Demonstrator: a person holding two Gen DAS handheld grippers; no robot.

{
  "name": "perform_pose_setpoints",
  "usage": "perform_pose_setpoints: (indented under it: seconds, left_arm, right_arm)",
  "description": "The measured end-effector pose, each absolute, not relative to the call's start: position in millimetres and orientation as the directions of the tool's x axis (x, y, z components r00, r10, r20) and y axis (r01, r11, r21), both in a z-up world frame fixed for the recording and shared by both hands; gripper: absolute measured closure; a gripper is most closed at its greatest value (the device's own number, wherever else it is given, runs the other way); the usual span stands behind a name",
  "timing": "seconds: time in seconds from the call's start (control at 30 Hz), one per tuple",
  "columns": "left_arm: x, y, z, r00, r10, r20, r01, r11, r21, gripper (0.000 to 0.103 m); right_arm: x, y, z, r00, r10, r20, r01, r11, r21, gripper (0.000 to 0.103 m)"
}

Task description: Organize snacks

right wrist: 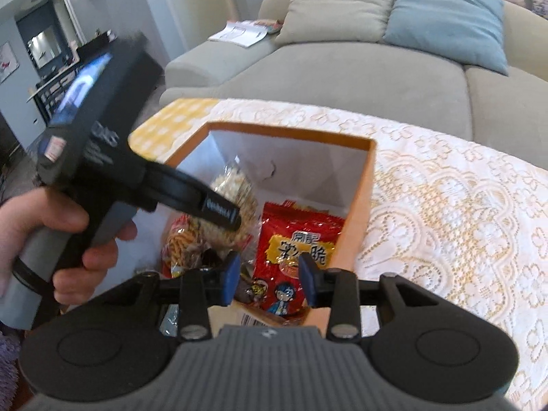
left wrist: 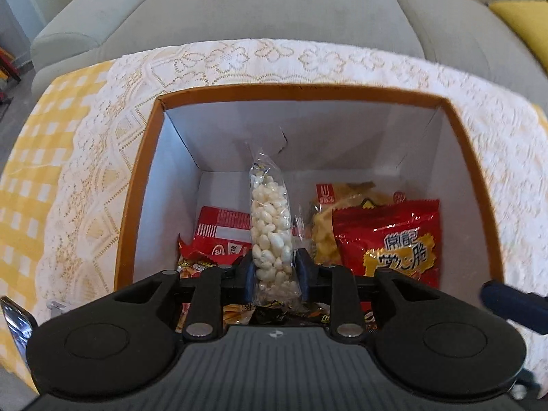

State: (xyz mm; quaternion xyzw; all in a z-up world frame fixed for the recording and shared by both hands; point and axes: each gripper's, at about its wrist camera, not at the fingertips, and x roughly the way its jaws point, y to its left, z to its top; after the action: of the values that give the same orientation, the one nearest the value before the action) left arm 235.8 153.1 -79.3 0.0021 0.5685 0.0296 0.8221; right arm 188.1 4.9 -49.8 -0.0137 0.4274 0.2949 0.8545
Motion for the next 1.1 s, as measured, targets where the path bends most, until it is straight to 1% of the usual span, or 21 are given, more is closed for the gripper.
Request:
perform_pose_setpoints:
  seconds: [0.03, 0.13, 0.17, 0.2, 0.3, 0.47, 0.5, 0.53, 0.57, 0.67, 0.73, 0.77, 0.8, 0.93, 1.0, 1.1]
  left_arm:
    - [236.0, 150.0, -78.5, 0.351, 0.060, -0.935, -0.038, 0.998, 0.050, 0.070]
    - [233.6, 143.0, -71.4, 0.370, 0.066, -0.927, -0.012, 0.998, 0.066, 0.059]
    - [232.0, 140.9, -66.6, 0.385, 0.066, -0.920, -0.006, 0.998, 0.069, 0.053]
    - [229.1, 138.1, -59.4, 0.405, 0.063, -0.912, -0.001, 0.998, 0.069, 0.048]
    - [223.0, 132.6, -40.5, 0.436, 0.050, -0.899, 0.009, 0.998, 0.060, 0.048]
    - [204.7, 118.8, -5.3, 0.501, 0.076, -0.862, 0.017, 0.995, 0.098, 0.048]
    - [198.6, 115.0, 3.3, 0.520, 0.084, -0.850, 0.018, 0.994, 0.110, 0.048]
    - [192.3, 111.9, 11.1, 0.540, 0.094, -0.836, 0.019, 0.992, 0.123, 0.048]
    - [184.7, 107.6, 19.6, 0.562, 0.105, -0.821, 0.018, 0.990, 0.139, 0.048]
    - [154.5, 94.1, 46.3, 0.640, 0.150, -0.753, 0.003, 0.980, 0.198, 0.048]
    - [135.9, 85.8, 61.1, 0.675, 0.177, -0.716, -0.019, 0.975, 0.223, 0.048]
    - [127.6, 82.7, 65.8, 0.687, 0.187, -0.702, -0.031, 0.973, 0.229, 0.048]
    - [115.7, 79.4, 72.1, 0.701, 0.195, -0.686, -0.047, 0.972, 0.229, 0.048]
    - [81.9, 75.3, 83.6, 0.726, 0.197, -0.658, -0.081, 0.976, 0.202, 0.046]
    - [66.9, 72.4, 83.8, 0.732, 0.198, -0.652, -0.084, 0.976, 0.202, 0.044]
    - [48.1, 65.8, 75.0, 0.720, 0.200, -0.665, -0.083, 0.975, 0.204, 0.043]
  right_arm:
    - [186.8, 2.5, -49.1, 0.462, 0.496, -0.735, -0.515, 0.825, 0.233, 0.066]
    - [182.2, -3.4, -46.2, 0.464, 0.510, -0.725, -0.515, 0.821, 0.247, 0.066]
    - [180.4, -5.3, -44.2, 0.467, 0.510, -0.722, -0.514, 0.821, 0.248, 0.066]
    - [178.3, -7.5, -41.5, 0.472, 0.510, -0.719, -0.512, 0.823, 0.248, 0.066]
    - [172.7, -15.2, -34.8, 0.493, 0.497, -0.714, -0.500, 0.833, 0.235, 0.065]
    - [166.3, -25.6, -21.0, 0.522, 0.471, -0.711, -0.475, 0.853, 0.217, 0.064]
    - [163.4, -27.2, -16.4, 0.531, 0.462, -0.710, -0.470, 0.858, 0.206, 0.062]
    - [160.9, -29.5, -11.6, 0.543, 0.449, -0.709, -0.464, 0.865, 0.193, 0.054]
    - [158.0, -32.7, -5.8, 0.560, 0.435, -0.705, -0.454, 0.873, 0.179, 0.052]
    - [144.9, -45.3, 15.3, 0.608, 0.416, -0.677, -0.438, 0.886, 0.151, 0.049]
    - [135.5, -54.2, 28.9, 0.634, 0.398, -0.663, -0.424, 0.896, 0.133, 0.039]
    - [128.2, -59.8, 36.4, 0.653, 0.389, -0.650, -0.415, 0.901, 0.121, 0.032]
    - [121.2, -66.5, 42.5, 0.670, 0.378, -0.639, -0.409, 0.906, 0.108, 0.029]
    - [89.6, -83.8, 60.1, 0.723, 0.330, -0.607, -0.378, 0.924, 0.052, 0.029]
    - [72.7, -92.5, 63.7, 0.744, 0.314, -0.589, -0.361, 0.932, 0.040, 0.029]
    - [46.5, -102.3, 66.1, 0.764, 0.295, -0.574, -0.338, 0.941, 0.033, 0.029]
